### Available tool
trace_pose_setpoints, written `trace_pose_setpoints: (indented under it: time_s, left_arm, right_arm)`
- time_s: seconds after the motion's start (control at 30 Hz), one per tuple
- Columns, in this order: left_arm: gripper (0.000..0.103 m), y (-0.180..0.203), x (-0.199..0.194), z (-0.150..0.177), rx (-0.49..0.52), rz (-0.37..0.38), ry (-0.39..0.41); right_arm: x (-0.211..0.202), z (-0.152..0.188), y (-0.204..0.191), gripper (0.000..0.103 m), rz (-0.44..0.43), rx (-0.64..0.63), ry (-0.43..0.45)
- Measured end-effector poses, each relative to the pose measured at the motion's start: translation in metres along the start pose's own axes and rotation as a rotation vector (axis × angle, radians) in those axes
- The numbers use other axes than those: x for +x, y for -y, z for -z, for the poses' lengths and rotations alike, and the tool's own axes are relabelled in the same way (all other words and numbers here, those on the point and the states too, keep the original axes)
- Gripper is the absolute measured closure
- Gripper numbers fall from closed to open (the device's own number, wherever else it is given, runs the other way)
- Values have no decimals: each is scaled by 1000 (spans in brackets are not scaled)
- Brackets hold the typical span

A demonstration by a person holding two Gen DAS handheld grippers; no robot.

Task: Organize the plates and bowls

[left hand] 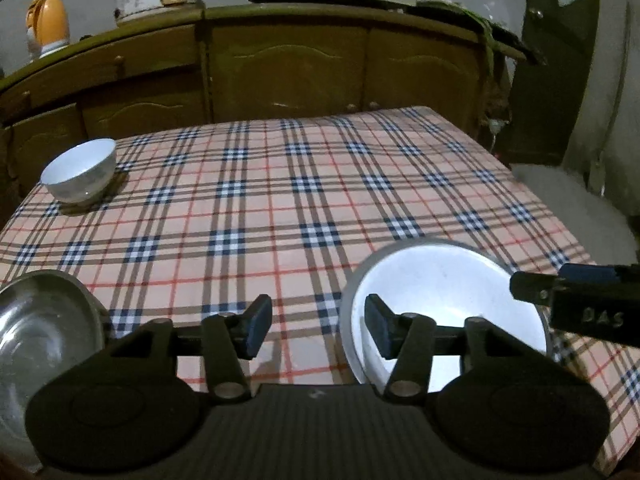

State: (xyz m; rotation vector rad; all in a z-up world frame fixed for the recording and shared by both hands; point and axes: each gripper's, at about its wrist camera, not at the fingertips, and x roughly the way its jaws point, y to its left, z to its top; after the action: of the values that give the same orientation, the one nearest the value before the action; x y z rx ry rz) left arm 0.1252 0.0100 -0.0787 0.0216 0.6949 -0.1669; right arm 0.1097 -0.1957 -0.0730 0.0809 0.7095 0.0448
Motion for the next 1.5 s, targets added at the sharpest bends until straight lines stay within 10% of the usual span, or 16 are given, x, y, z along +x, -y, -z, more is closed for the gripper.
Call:
trace_pose_setpoints:
  time_s: [0.87,1.5]
  left_arm:
    - [37,-127,-34,-53,-168,-213,60]
    - [37,-272,31,-93,-315,-353,27]
  right_arm:
    - [25,-79,-161,34,-247,-125,97]
    - [141,-133,-277,34,-370,-151,39]
